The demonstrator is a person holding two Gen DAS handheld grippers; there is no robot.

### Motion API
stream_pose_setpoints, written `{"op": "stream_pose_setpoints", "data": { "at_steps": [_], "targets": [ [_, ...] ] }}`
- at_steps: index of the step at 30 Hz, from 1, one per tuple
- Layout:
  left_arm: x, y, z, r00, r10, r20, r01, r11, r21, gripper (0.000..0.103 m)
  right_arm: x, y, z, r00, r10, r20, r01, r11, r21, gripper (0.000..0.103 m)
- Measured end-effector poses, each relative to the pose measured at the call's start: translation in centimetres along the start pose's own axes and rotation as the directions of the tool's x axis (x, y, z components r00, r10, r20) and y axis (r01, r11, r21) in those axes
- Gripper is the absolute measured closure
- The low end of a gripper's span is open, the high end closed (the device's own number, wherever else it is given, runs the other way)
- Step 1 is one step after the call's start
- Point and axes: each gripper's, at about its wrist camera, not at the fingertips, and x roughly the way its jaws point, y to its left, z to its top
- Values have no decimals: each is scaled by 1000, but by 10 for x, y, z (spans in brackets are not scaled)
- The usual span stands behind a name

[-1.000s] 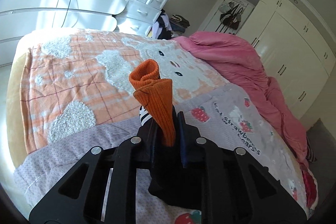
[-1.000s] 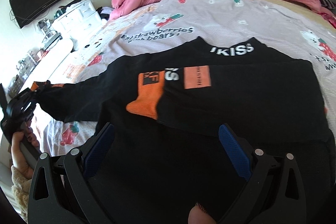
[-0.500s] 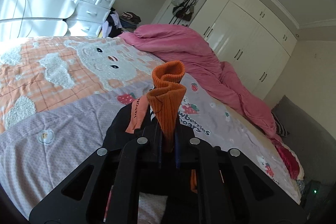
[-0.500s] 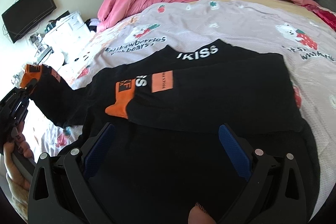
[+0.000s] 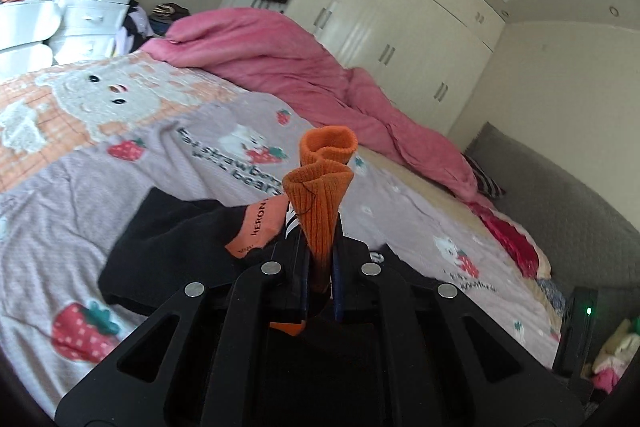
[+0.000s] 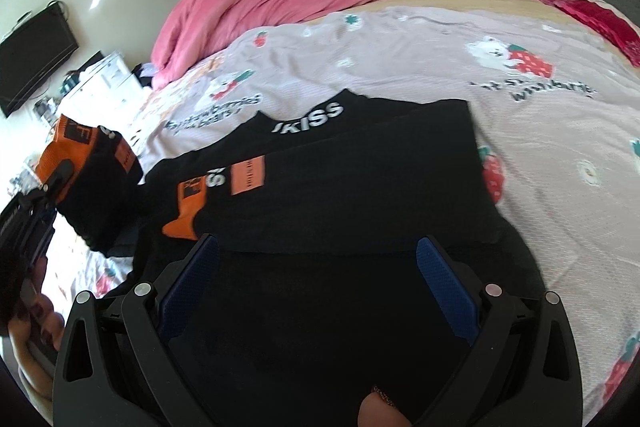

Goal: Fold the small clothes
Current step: 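Lift the sleeve with the left gripper, fold it across the shirt, release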

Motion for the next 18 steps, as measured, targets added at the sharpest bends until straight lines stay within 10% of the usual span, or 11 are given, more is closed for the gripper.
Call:
{"op": "stream_pose_setpoints", "data": {
  "at_steps": [18],
  "targets": [
    [39,-42,-52,973,-91,-211,121,983,136,101,-24,-64,3,992,-118,35,112,983,147,5]
  ]
}}
